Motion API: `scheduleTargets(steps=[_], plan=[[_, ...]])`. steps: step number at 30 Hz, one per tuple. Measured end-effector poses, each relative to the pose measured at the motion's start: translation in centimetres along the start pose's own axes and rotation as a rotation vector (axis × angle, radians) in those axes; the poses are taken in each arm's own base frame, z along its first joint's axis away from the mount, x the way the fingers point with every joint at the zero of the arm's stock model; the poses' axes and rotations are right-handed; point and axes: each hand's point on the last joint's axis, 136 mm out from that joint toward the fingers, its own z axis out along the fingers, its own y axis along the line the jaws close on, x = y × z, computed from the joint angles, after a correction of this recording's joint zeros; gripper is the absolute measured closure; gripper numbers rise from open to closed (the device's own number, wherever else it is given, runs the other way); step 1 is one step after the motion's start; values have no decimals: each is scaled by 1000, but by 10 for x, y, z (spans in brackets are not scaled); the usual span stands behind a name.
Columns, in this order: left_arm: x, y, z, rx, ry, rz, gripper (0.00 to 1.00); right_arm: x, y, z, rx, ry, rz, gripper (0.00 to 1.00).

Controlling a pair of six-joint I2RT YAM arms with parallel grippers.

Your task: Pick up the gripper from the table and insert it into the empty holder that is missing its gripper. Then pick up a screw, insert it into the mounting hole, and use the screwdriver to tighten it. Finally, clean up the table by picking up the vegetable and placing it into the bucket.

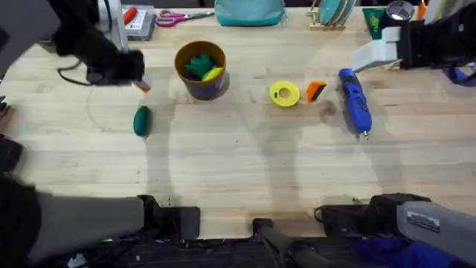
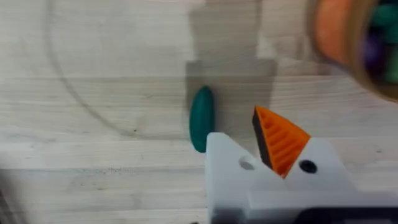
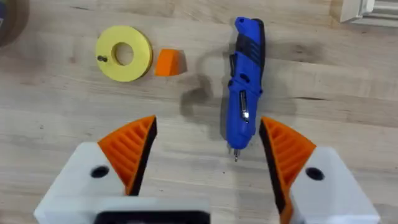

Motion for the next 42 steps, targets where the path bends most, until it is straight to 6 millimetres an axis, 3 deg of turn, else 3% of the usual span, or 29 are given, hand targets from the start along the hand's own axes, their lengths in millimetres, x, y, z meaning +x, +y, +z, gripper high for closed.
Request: scheduleTargets(steps=[7, 12, 18, 27, 28, 33, 34, 42], plan=[[-22, -25, -86, 9, -215, 45, 987, 0, 0, 0, 0, 0, 0, 6], [-18, -28, -127, 8, -305, 27, 987, 0, 0, 0, 0, 0, 0, 6], [-10, -29, -141, 7, -338, 22, 987, 0, 0, 0, 0, 0, 0, 6], [-7, -30, -141, 7, -328, 20, 987, 0, 0, 0, 0, 0, 0, 6], [-7, -30, -140, 7, -326, 23, 956, 0, 0, 0, 0, 0, 0, 6], [-2, -30, -139, 10, -305, 19, 164, 1, 0, 0, 0, 6, 0, 6], [-1, -30, -138, 11, -301, 14, 57, 2, 0, 0, 0, 6, 0, 6], [1, -30, -138, 12, -295, 11, 14, 2, 0, 0, 0, 7, 0, 6]])
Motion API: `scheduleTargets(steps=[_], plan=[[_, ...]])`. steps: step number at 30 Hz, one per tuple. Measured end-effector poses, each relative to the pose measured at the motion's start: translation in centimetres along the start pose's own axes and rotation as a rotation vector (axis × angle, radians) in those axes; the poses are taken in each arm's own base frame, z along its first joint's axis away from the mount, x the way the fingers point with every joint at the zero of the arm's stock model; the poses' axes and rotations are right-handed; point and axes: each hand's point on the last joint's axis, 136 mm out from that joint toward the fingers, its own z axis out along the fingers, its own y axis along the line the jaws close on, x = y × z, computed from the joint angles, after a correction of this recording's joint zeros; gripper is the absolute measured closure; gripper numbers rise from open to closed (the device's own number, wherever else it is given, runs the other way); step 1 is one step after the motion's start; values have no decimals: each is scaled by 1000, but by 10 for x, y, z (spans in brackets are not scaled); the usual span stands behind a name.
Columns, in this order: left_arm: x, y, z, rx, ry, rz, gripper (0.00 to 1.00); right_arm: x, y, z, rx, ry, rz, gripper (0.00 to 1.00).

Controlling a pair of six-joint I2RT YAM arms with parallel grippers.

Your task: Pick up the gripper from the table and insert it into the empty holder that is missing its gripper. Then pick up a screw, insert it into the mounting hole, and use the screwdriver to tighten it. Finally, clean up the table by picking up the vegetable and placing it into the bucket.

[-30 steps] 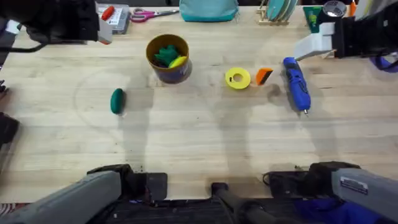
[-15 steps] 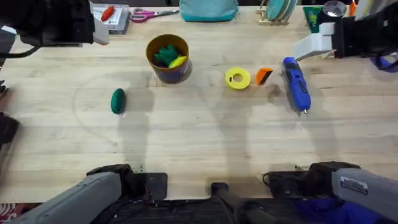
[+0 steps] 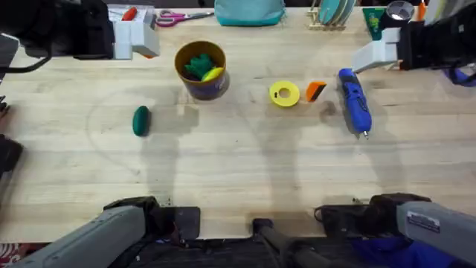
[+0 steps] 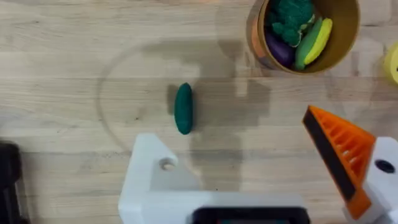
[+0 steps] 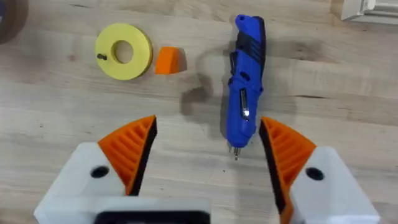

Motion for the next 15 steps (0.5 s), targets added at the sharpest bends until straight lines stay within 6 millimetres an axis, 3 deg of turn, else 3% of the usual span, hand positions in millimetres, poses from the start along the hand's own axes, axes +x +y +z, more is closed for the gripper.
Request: scheduleTargets(steps=[9, 12, 15], plan=[[-6, -1, -8, 0, -44, 4, 14, 0, 0, 0, 0, 0, 0, 6], [-9, -2, -29, -5, -120, 11, 14, 0, 0, 0, 0, 0, 0, 7], [-9, -6, -62, -10, -231, 21, 14, 0, 0, 0, 0, 0, 0, 6]])
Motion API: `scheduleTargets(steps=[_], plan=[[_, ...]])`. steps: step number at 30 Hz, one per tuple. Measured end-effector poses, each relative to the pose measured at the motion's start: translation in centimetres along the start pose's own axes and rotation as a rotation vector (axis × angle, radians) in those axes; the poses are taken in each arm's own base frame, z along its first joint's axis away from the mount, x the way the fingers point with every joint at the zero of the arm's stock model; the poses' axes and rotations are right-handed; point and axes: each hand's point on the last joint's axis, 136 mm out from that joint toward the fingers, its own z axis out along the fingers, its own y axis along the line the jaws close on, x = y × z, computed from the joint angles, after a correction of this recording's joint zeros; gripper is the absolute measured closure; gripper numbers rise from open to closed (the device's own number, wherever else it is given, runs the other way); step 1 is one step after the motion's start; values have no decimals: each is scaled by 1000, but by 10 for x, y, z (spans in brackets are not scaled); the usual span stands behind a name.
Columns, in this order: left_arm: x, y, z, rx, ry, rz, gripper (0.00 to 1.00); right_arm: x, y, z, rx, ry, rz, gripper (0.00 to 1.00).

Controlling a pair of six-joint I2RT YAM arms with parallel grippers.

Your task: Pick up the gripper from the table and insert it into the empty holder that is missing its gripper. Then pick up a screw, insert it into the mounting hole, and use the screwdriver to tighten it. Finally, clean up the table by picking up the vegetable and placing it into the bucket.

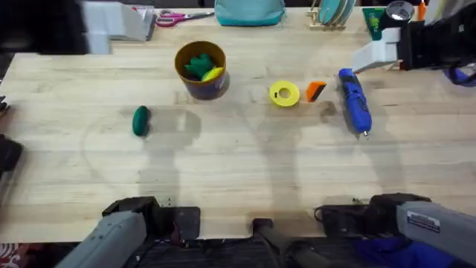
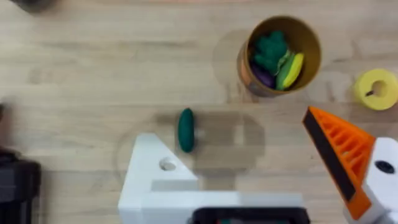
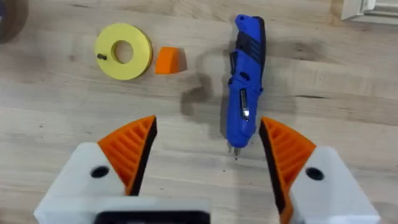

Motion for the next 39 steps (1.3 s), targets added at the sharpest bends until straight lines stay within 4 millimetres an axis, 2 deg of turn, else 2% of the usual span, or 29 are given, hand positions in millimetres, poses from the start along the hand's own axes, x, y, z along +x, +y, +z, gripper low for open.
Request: scheduleTargets(steps=[6, 9, 13, 21, 33, 39], plan=[[-7, -8, -58, 5, -202, 20, 15, 0, 0, 0, 0, 0, 0, 6], [-6, -9, -71, 3, -248, 25, 15, 0, 0, 0, 0, 0, 0, 6], [-6, -9, -75, -4, -264, 26, 15, 0, 0, 0, 0, 0, 0, 7], [-3, -4, -65, -30, -246, 54, 16, 0, 0, 0, 0, 0, 0, 6], [-10, -1, 3, -17, -305, 71, 15, 0, 0, 0, 0, 0, 0, 6], [-3, -7, 9, 9, -407, 88, 15, 0, 0, 0, 0, 0, 0, 6]])
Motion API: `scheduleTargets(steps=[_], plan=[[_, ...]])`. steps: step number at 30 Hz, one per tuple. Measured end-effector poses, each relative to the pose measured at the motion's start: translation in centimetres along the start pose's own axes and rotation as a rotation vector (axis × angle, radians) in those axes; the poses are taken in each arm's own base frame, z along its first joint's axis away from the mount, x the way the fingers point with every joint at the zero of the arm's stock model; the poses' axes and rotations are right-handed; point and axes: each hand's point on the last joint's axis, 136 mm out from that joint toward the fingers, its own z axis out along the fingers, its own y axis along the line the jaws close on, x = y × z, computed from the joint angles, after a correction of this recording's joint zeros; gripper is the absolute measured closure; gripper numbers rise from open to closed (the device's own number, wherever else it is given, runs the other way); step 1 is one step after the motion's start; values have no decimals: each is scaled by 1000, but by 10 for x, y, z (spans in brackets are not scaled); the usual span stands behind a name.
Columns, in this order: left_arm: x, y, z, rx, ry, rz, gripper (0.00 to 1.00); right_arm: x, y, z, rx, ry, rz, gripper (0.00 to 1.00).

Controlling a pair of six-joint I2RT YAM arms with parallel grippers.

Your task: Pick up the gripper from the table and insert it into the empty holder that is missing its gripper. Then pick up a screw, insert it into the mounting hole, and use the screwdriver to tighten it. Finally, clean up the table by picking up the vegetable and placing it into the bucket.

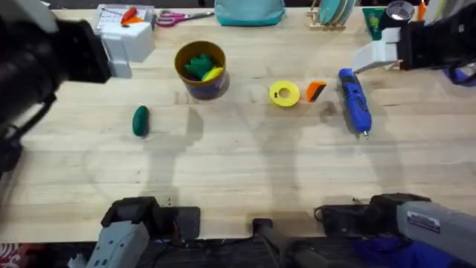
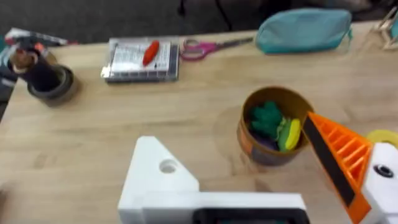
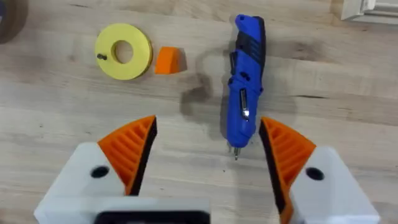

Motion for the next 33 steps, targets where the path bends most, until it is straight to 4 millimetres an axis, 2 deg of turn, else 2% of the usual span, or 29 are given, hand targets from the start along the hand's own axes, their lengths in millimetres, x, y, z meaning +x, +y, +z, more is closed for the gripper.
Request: scheduleTargets(steps=[5, 15, 23, 33], plan=[[9, -6, -1, 18, -84, 12, 15, 0, 0, 0, 0, 0, 0, 7], [51, -18, 14, 64, -212, 37, 15, 0, 0, 0, 0, 0, 0, 7], [71, -30, 15, 104, -353, 71, 16, 0, 0, 0, 0, 0, 0, 7], [92, -65, 6, 270, -523, 150, 15, 0, 0, 0, 0, 0, 0, 7]])
